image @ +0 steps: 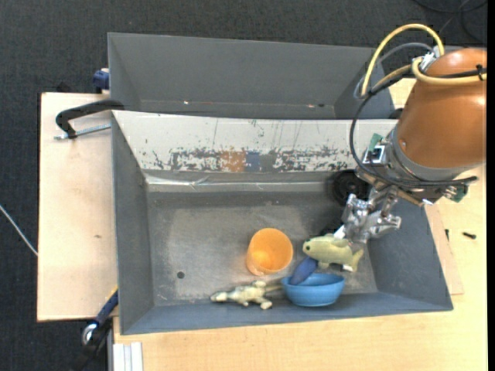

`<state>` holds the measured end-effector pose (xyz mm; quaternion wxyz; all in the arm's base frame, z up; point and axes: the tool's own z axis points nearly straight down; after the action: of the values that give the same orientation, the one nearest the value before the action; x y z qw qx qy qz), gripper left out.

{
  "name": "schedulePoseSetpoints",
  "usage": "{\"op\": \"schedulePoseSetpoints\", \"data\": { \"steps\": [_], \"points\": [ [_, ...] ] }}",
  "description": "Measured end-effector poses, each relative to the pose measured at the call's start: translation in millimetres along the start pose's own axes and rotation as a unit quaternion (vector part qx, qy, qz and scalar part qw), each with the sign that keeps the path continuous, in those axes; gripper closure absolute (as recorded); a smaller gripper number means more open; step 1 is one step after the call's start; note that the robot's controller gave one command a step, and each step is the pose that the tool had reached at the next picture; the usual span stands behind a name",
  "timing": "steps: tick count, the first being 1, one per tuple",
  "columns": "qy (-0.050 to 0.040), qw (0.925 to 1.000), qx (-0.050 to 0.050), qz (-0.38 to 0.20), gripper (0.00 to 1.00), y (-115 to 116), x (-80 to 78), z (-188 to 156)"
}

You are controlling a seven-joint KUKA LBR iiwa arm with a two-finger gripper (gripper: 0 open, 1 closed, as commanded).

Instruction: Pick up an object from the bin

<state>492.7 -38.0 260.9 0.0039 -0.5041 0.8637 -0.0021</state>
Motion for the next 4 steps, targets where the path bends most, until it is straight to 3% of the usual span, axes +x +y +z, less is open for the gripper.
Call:
{"op": "schedulePoseSetpoints", "data": {
  "steps": [1, 2, 3, 4],
  "points": [
    [-0.0001, 1.0, -0.002, -0.001, 0.0, 0.9, -0.9, 1.0],
    [0.0017, 0.9988, -0.003, -0.048, 0.0, -10.4, -38.1, 143.9],
    [0.0029, 0.9748, -0.008, -0.223, 0.0, -33.9, -9.2, 185.3],
    [0.0016, 0.9749, -0.009, -0.222, 1.0, -32.6, -11.0, 184.7]
  ]
}}
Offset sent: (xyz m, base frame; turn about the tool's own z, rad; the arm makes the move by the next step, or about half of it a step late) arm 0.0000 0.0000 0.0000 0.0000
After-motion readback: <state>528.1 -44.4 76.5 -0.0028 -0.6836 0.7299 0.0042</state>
